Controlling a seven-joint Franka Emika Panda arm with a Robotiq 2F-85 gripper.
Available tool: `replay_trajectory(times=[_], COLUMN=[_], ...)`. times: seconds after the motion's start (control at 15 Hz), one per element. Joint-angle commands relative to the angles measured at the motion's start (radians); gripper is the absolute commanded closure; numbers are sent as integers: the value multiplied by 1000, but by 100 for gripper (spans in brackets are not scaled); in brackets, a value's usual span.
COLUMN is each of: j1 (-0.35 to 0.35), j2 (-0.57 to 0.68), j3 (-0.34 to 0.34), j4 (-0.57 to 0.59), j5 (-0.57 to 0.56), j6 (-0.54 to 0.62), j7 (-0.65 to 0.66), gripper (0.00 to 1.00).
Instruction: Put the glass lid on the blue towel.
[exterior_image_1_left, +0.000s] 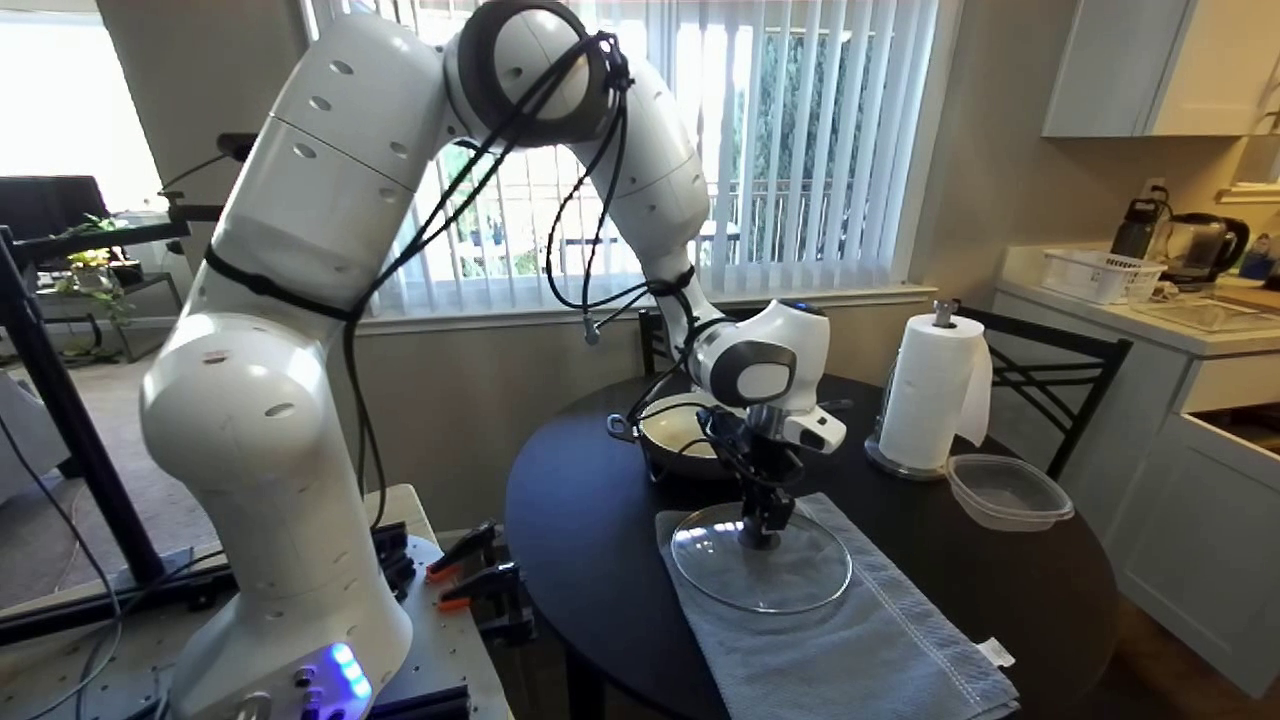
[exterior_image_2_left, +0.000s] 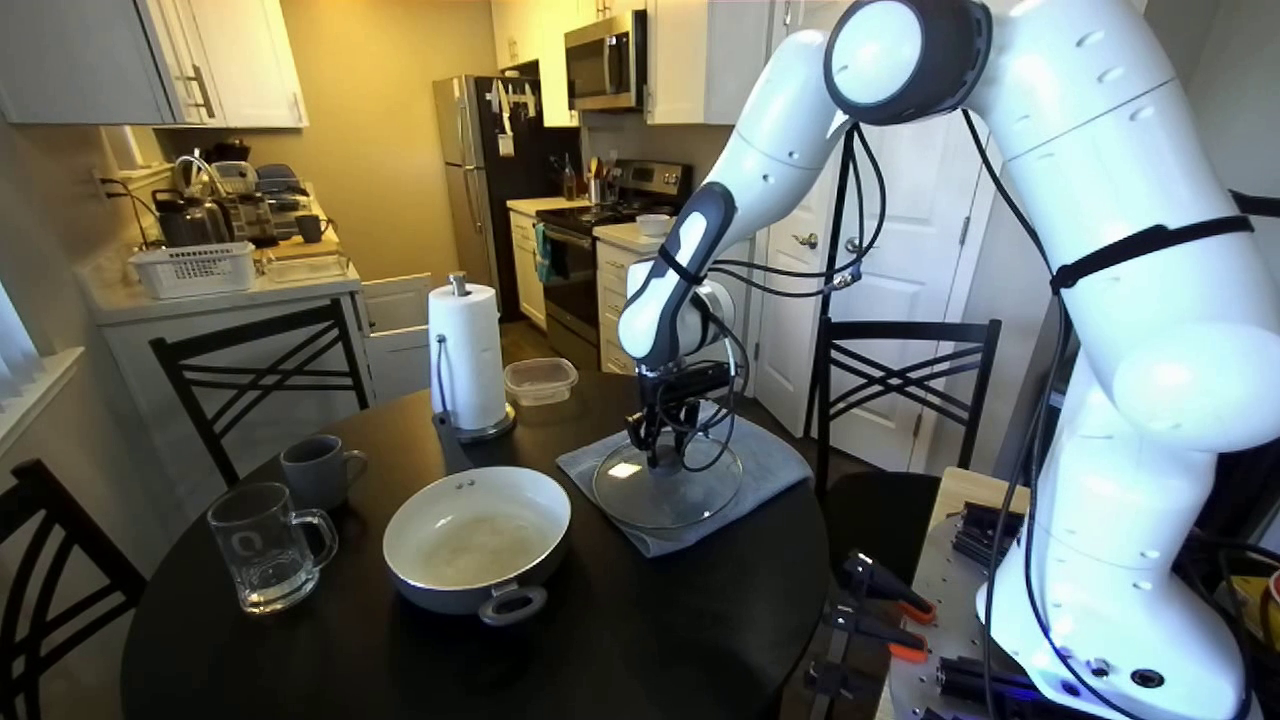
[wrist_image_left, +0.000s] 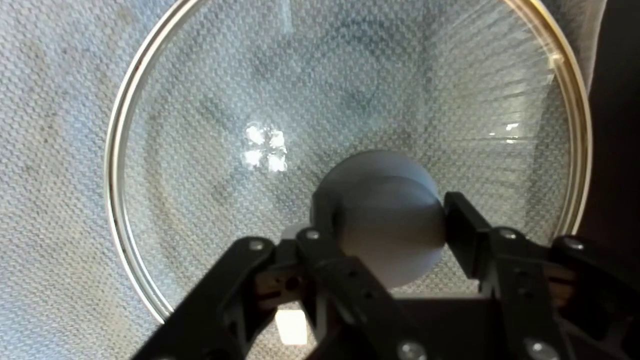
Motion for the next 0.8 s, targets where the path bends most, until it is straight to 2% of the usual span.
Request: replay_trajectory(times=[0.0,0.07,0.27,0.6,0.73], j1=[13,13,19,40,32], j2=[-39,-36,-42,-68,-41], j3=[-19,-17,-9,11,15], j4=[-27,-22,-10,11,25], j5=[-12,-12,-13,-15,-7], j6=[12,9,0,-18,-4], j7=[43,42,37,21,16], gripper=[18,16,2,0,0])
